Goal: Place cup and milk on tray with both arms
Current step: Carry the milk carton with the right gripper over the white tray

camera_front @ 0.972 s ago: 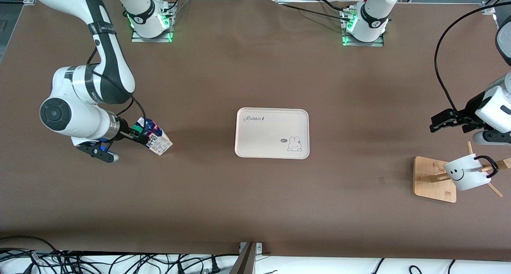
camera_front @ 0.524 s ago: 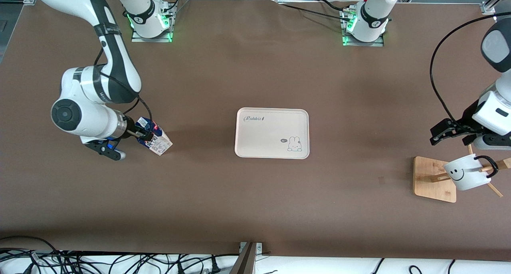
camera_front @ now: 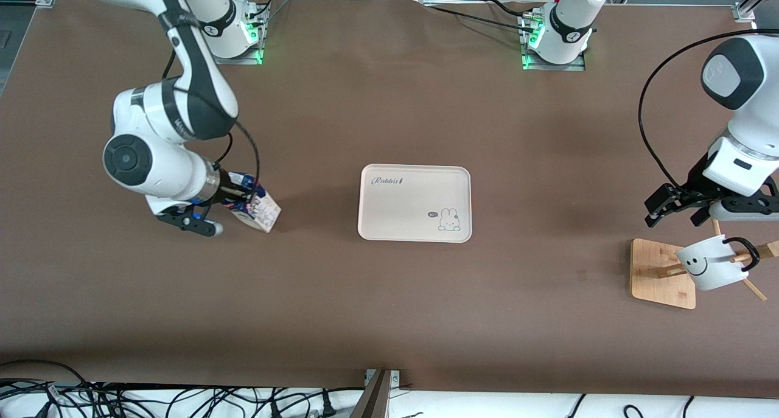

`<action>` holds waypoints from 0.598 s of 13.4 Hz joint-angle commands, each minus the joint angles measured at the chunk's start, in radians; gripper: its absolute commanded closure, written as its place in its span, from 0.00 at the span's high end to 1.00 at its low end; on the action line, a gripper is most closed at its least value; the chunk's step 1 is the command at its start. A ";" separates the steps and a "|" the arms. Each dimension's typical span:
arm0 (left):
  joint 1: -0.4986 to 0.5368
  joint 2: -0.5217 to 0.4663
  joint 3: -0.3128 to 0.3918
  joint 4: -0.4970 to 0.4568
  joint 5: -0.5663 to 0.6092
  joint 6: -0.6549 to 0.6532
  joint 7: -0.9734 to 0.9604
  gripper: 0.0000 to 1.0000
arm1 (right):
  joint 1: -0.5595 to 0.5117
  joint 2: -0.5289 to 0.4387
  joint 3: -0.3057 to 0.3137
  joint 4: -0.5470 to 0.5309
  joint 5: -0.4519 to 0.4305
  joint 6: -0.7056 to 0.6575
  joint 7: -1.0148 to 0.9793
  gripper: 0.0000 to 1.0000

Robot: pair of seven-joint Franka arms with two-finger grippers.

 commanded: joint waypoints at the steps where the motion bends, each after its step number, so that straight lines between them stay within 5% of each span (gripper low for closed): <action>1: 0.002 -0.058 -0.007 -0.072 -0.012 0.059 0.001 1.00 | 0.076 0.032 0.067 0.095 0.009 -0.026 0.010 0.47; 8: 0.005 -0.103 -0.012 -0.213 -0.015 0.218 0.004 1.00 | 0.319 0.221 0.073 0.332 0.007 0.014 0.135 0.48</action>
